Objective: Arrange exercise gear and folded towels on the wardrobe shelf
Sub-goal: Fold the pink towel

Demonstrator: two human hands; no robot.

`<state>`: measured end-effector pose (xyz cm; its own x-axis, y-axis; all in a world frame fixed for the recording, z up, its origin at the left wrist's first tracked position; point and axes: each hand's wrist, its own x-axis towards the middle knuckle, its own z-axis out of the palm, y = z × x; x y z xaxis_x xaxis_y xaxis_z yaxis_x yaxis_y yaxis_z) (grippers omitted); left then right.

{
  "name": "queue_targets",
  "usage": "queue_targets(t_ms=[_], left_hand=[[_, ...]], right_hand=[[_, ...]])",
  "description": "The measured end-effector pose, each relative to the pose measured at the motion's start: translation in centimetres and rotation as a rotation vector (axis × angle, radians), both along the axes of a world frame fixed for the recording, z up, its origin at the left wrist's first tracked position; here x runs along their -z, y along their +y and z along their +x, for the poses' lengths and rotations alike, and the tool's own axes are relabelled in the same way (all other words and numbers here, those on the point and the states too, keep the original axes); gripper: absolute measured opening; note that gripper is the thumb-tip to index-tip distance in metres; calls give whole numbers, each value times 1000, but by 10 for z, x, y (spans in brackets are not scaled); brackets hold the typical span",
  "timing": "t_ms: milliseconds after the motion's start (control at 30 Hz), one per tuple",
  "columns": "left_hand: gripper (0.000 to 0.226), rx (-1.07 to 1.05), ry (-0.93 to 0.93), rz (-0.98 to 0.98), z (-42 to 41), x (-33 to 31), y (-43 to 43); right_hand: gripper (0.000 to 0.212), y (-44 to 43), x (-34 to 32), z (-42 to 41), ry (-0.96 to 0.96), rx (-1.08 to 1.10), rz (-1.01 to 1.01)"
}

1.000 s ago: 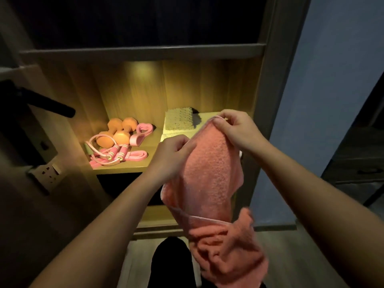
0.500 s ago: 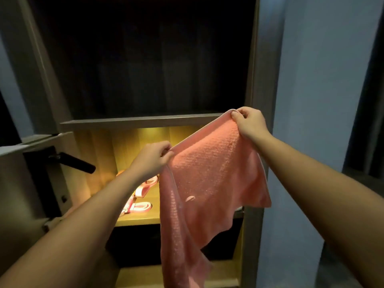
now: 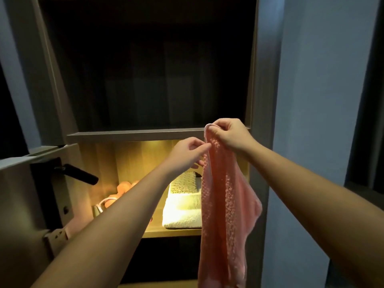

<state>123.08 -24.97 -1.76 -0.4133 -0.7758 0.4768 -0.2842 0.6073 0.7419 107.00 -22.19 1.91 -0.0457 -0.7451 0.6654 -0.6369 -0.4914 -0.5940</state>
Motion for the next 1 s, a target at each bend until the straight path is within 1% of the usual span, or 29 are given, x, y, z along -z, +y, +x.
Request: queue_targets(t_ms=[67, 133, 233, 333, 433, 567, 667, 767, 900, 1000], left_hand=[[13, -41, -27, -44, -5, 0, -4], [18, -110, -27, -32, -2, 0, -10], [19, -167, 1, -4, 11, 0, -20], [8, -88, -13, 21, 13, 3, -21], [10, -50, 2, -15, 1, 2, -16], [16, -195, 33, -152, -6, -3, -20], [19, -305, 112, -142, -1, -8, -28], [20, -462, 167, -157, 11, -15, -39], [15, -514, 40, -214, 32, -8, -48], [15, -549, -21, -248, 51, -5, -54]], right_hand=[[16, 1, 3, -2, 12, -10, 6], [13, 2, 8, -9, 29, -15, 35], [13, 2, 20, -21, 109, -5, 149], [12, 1, 27, -22, 114, -39, 172], [13, -1, 27, -12, 151, -92, 154], [17, -4, 30, -12, 166, -126, 239], [17, -8, 36, -22, 204, -135, 328], [19, -12, 49, -38, 211, -79, 376], [28, -15, 60, -64, 228, -4, 457], [18, -17, 67, -83, 230, 63, 490]])
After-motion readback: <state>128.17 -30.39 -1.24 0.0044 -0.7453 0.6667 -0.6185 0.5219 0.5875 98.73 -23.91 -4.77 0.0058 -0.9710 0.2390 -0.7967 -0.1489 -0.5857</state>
